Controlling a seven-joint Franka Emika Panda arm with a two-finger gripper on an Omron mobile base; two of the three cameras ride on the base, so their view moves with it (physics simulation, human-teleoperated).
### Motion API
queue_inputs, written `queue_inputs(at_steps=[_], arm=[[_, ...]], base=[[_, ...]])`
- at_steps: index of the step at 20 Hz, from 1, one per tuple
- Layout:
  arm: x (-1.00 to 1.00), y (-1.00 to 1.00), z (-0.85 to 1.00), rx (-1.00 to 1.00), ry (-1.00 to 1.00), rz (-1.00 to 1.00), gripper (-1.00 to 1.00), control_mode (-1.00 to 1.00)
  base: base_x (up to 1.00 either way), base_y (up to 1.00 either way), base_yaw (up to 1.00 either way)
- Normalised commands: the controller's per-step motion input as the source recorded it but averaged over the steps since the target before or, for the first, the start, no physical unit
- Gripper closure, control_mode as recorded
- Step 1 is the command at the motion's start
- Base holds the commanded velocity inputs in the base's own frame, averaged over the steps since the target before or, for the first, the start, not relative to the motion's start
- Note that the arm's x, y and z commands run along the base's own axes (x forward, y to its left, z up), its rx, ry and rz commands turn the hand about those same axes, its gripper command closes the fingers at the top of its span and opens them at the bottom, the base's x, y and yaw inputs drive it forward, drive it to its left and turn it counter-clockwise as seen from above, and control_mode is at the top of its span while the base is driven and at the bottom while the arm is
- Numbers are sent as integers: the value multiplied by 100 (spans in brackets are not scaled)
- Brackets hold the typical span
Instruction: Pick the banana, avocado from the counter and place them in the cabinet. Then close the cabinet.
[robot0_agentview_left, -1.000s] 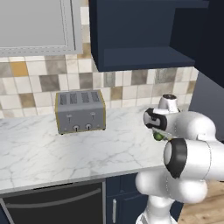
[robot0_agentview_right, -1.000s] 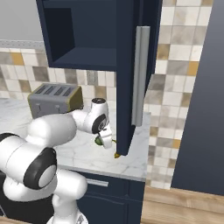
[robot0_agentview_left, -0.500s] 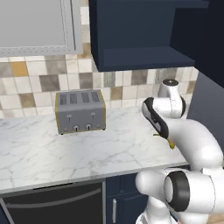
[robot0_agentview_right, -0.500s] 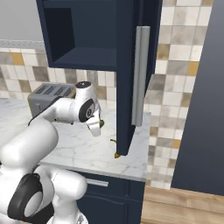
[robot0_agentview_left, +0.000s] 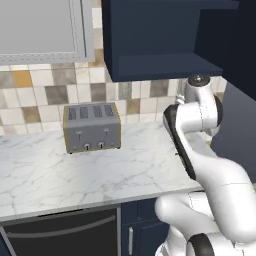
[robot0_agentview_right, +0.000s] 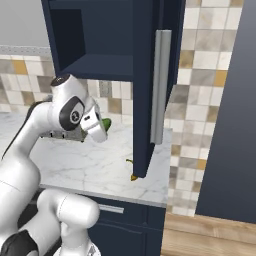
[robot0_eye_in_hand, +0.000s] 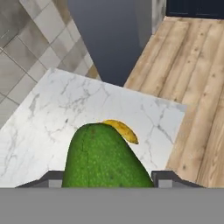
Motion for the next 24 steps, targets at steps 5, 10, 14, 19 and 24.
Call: queue_inputs(at_steps=[5, 10, 14, 19, 24], arm=[[-90, 0, 100, -32, -27, 32, 100, -100], [-71, 0, 100, -26, -19, 42, 100, -100], [-27, 0, 100, -21, -6, 37, 100, -100], [3, 7, 99, -21, 0, 7, 100, -100], [27, 12, 25, -23, -12, 0, 100, -100]], base=[[0, 0, 0], [0, 0, 0], [0, 0, 0], [0, 0, 0], [0, 0, 0]])
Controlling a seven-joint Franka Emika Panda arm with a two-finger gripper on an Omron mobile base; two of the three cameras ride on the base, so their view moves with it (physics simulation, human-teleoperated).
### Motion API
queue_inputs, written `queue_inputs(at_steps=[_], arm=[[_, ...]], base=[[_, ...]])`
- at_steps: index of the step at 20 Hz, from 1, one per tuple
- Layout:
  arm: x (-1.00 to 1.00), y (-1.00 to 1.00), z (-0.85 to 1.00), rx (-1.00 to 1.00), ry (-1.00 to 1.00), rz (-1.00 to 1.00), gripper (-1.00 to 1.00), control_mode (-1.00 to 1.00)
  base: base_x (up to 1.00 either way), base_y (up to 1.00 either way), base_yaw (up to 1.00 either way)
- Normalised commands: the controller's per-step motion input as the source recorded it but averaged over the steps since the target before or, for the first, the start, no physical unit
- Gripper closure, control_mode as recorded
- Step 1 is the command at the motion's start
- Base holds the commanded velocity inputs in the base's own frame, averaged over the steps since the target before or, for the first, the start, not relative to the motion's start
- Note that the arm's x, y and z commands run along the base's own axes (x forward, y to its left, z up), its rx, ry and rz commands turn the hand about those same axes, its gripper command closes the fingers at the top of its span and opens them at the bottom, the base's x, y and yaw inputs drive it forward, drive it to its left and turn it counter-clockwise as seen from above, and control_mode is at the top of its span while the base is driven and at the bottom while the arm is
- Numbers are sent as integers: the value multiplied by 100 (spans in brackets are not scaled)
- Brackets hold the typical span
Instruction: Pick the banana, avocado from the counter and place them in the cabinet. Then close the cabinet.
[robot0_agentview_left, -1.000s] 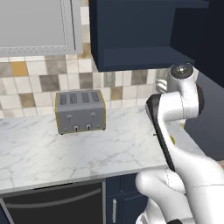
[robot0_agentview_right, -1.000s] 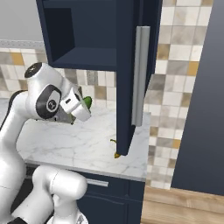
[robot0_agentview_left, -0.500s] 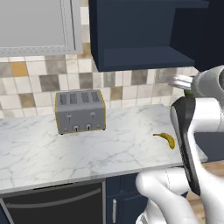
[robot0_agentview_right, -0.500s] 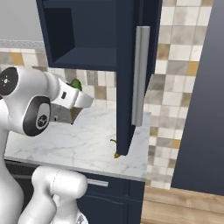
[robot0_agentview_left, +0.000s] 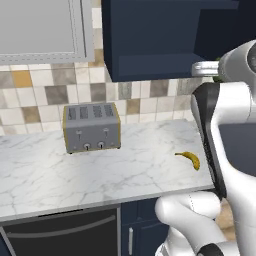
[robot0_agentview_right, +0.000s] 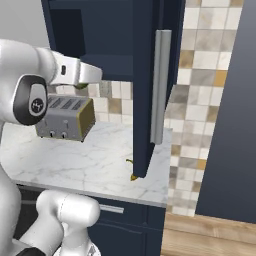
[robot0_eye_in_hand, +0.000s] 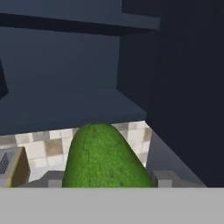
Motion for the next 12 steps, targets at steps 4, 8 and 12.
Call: queue_inputs(at_steps=[4, 8, 12], arm=[[44, -1, -24, -5, -16, 0, 100, -100], [70, -8, -7, 0, -2, 0, 100, -100], [78, -16, 6, 0, 7, 0, 100, -100]], base=[[0, 0, 0], [0, 0, 0], [0, 0, 0]])
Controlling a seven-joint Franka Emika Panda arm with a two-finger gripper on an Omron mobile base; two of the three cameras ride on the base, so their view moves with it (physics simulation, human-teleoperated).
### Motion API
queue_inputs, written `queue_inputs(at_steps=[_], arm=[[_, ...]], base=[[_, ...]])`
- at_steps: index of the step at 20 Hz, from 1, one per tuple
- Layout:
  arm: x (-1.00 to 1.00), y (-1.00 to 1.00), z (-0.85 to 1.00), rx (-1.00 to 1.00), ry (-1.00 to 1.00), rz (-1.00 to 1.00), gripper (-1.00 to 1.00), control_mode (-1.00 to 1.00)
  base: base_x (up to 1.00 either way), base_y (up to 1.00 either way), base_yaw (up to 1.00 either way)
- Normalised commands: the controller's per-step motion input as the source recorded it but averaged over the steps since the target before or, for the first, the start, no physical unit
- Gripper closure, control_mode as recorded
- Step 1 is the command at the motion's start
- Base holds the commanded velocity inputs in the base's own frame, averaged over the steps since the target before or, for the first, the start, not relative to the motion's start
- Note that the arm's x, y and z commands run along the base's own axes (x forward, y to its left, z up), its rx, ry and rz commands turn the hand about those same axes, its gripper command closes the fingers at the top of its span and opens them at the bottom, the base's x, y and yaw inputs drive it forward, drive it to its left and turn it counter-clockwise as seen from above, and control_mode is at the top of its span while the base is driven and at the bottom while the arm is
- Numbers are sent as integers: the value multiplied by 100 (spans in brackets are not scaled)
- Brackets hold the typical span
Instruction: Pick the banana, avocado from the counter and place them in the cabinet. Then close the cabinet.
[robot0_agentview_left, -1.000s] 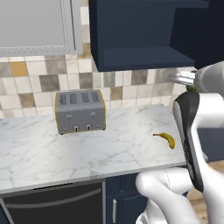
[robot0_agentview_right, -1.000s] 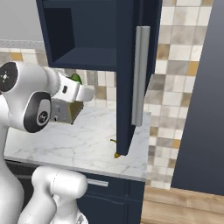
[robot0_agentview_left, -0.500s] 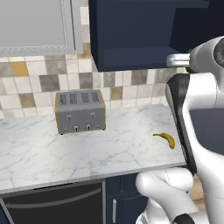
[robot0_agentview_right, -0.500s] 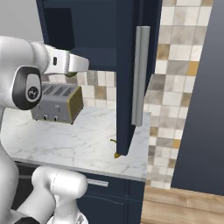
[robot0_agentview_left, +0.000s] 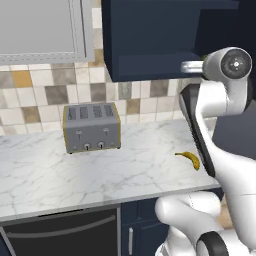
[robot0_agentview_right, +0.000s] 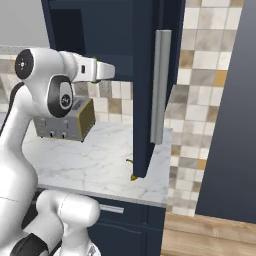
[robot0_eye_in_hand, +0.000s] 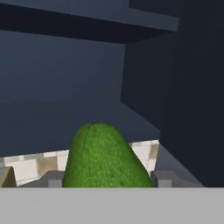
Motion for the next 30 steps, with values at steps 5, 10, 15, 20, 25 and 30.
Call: queue_inputs(at_steps=[5, 10, 15, 20, 25, 30], arm=[[52, -22, 4, 4, 11, 0, 100, -100], [44, -25, -15, 2, -2, 0, 100, -100], [78, -11, -23, 0, -8, 0, 100, -100], [91, -13, -8, 1, 0, 0, 100, -100], [78, -22, 0, 5, 0, 0, 100, -100], [80, -19, -8, 3, 3, 0, 100, -100]], base=[[0, 0, 0], [0, 0, 0], [0, 0, 0], [0, 0, 0], [0, 0, 0], [0, 0, 0]])
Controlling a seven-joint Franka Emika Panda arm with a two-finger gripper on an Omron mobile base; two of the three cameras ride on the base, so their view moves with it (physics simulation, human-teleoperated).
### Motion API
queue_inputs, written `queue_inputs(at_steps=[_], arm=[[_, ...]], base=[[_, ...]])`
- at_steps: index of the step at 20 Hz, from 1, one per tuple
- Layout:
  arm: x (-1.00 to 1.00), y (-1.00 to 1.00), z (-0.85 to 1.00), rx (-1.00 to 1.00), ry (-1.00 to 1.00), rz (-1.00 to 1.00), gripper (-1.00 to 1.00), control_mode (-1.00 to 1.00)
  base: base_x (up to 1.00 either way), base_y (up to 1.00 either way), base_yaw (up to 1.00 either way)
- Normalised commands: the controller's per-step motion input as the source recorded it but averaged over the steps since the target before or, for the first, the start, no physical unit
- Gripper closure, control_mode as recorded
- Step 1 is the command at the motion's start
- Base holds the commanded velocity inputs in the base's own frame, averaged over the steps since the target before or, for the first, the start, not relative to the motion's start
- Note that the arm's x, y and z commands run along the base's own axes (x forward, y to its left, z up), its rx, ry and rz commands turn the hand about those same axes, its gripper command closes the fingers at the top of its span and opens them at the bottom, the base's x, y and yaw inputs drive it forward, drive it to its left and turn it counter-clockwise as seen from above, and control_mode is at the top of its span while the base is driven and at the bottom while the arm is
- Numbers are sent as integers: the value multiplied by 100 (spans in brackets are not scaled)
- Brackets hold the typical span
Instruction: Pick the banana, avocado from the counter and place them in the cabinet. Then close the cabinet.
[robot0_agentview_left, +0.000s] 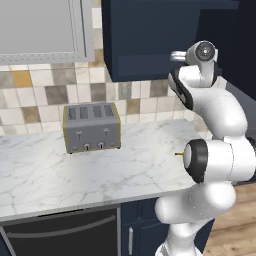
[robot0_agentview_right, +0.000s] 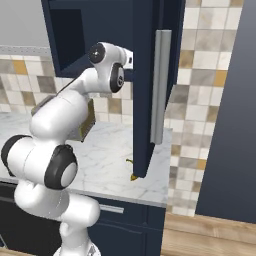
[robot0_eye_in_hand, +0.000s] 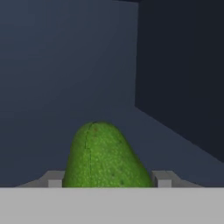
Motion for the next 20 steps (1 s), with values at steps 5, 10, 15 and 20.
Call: queue_inputs(at_steps=[5, 10, 15, 20], arm=[[74, -21, -10, 1, 3, 0, -100, -100], [37, -31, -8, 1, -2, 0, -100, -100], [-24, -3, 0, 0, -10, 0, -100, -100], [-32, 11, 0, 0, -10, 0, -100, -100]], base=[[0, 0, 0], [0, 0, 0], [0, 0, 0], [0, 0, 0]])
